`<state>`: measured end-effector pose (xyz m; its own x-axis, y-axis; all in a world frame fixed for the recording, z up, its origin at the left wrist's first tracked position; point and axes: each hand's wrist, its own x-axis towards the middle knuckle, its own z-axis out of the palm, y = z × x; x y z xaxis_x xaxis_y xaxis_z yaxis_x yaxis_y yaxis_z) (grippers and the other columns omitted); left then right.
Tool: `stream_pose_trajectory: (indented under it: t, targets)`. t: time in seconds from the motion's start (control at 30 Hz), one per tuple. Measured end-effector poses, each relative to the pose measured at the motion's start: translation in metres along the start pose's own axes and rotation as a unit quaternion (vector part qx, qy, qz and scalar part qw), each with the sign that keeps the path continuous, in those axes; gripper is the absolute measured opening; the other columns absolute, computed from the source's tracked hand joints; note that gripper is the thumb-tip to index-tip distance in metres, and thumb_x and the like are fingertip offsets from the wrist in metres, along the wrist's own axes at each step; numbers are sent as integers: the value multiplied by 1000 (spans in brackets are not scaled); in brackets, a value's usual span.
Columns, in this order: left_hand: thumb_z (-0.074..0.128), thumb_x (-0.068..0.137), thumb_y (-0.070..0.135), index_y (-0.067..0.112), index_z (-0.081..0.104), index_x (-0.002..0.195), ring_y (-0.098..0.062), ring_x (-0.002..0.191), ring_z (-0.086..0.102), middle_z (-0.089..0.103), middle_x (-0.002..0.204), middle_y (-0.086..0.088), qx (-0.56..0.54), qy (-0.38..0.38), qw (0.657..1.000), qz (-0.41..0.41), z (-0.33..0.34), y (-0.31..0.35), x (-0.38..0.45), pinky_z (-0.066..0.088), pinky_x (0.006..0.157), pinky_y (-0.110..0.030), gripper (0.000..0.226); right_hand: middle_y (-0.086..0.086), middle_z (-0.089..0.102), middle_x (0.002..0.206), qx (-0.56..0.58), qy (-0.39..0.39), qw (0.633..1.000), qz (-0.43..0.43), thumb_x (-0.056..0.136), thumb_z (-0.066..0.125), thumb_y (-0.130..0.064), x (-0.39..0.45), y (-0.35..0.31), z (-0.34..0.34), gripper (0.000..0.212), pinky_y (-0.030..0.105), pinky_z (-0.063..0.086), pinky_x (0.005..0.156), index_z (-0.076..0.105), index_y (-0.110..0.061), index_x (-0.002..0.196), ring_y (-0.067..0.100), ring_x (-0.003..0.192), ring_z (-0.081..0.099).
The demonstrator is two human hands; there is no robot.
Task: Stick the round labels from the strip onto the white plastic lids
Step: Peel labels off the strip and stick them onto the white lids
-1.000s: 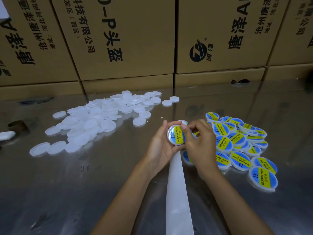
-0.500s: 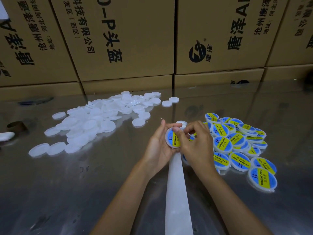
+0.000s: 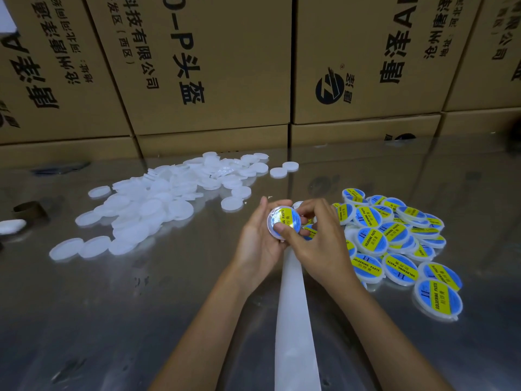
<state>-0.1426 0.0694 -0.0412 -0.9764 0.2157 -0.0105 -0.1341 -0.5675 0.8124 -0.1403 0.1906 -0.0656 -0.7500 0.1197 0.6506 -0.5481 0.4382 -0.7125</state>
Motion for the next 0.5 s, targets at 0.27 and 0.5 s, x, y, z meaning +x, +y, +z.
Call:
stream_pose_trajectory:
  t: [0.27, 0.5]
  targets:
    - [33, 106, 39, 6, 64, 99, -19, 75, 70, 70, 86, -11, 25, 13, 1000, 8, 0, 1, 0, 59, 65, -27, 46, -14, 58, 88, -9, -9, 1000, -8, 88, 69, -25, 2, 3, -5, 12, 24, 39, 75, 59, -18, 86, 10, 91, 52]
    - [34, 106, 40, 9, 65, 101, -23, 76, 69, 71, 87, -13, 39, 3, 999, 10, -4, 3, 1, 58, 67, -27, 44, -10, 58, 91, -11, -27, 1000, -9, 79, 80, -25, 0, 1, -2, 26, 28, 45, 76, 57, -19, 89, 11, 91, 54]
